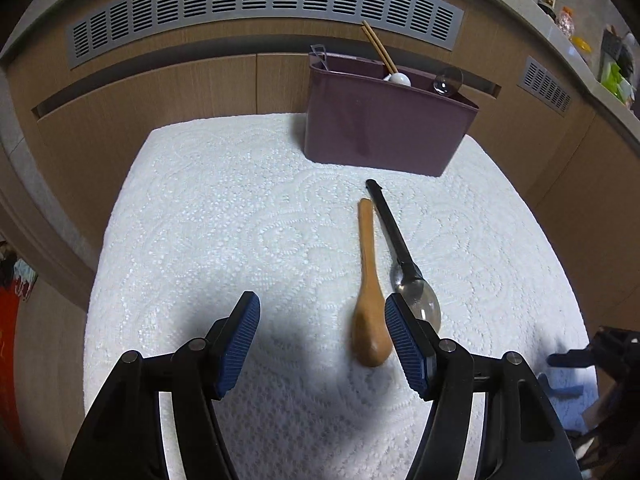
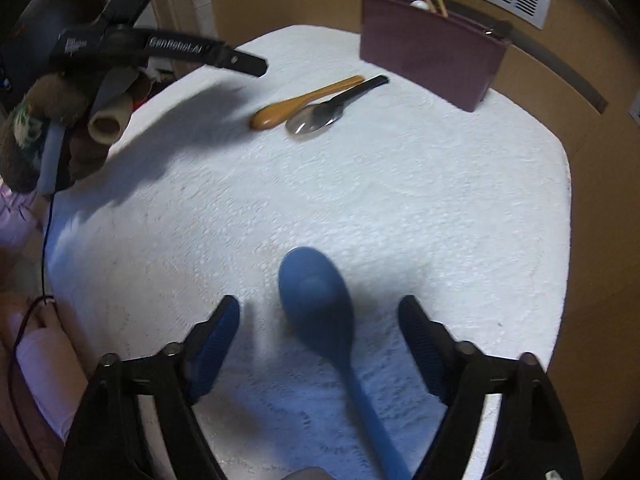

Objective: Organize utensils
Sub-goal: 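Grasp the wooden paddle spoon with the left gripper while the right grasps the blue plastic spoon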

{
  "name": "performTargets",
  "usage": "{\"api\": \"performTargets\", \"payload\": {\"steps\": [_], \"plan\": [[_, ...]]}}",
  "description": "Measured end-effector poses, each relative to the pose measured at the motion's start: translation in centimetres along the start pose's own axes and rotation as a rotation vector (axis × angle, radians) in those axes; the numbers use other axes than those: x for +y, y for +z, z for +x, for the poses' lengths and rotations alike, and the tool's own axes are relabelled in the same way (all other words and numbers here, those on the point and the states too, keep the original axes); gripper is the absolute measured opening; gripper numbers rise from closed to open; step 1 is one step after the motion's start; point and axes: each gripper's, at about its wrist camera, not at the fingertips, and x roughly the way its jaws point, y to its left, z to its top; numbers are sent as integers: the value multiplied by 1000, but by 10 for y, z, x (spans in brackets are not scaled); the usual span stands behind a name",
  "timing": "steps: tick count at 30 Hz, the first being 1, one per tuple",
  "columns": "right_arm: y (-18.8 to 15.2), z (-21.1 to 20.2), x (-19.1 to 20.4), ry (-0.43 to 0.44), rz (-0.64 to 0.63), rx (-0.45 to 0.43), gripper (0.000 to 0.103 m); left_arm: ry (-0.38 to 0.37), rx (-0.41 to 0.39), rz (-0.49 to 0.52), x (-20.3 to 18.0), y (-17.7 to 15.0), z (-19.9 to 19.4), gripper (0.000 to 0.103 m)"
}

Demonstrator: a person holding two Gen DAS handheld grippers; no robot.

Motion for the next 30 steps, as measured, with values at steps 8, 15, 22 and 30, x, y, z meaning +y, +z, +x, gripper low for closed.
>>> {"api": "performTargets", "payload": {"steps": [8, 15, 22, 30], "plan": [[15, -2, -31, -51, 124, -40, 27, -31, 32, 45, -24, -9, 8, 67], [37, -2, -96, -97, 429, -150, 27, -85, 73, 72, -49, -15, 28, 67], [42, 13, -112, -122, 498, -171, 27, -76, 88, 97, -56, -8, 36, 67], [38, 16, -113, -135, 515, -168, 27, -42, 80, 84, -37, -8, 33, 67]]}}
